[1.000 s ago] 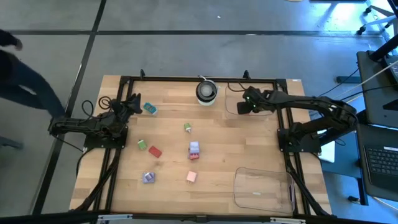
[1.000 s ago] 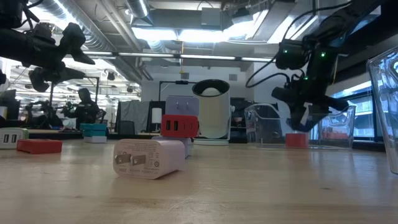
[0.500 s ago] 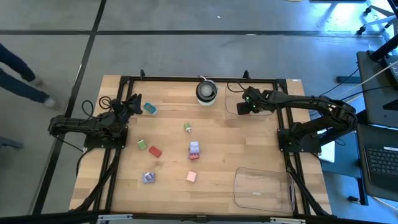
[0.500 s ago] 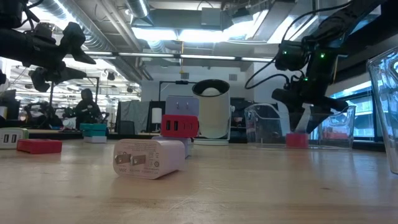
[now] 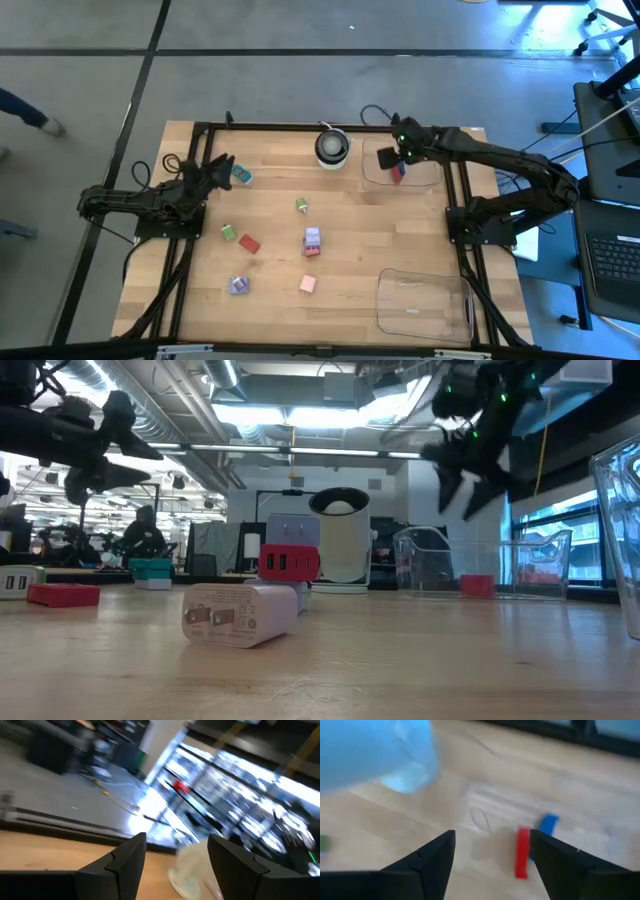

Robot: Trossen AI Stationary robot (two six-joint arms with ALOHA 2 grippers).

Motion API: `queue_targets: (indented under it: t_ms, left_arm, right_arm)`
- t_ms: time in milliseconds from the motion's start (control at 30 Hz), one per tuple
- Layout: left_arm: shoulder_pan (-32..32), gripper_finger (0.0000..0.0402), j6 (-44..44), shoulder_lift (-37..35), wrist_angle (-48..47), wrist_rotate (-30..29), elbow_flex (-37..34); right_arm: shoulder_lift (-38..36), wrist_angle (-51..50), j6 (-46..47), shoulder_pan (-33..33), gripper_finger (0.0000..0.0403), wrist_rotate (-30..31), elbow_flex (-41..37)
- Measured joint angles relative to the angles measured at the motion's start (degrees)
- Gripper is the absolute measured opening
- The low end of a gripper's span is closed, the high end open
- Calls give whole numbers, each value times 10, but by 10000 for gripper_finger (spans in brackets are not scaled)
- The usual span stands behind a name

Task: Pick & Place Office items
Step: Put the light blue digital timer into the top transparent bin

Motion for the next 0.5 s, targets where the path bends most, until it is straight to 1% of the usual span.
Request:
queue_targets:
  t_ms: [167,300,400,500]
  left_arm:
    - [0,210,39,0,7,86,18]
    - [0,210,57,15,6,115,45]
    - [0,210,57,43,7,133,66]
    - [0,210,49,82,6,167,91]
  right_arm:
    - [0,2,-37,10,249,0,62]
    - [0,1,-51,17,248,0,91]
    - [0,1,-53,23,248,0,98]
    - [0,0,-49,30,248,0,98]
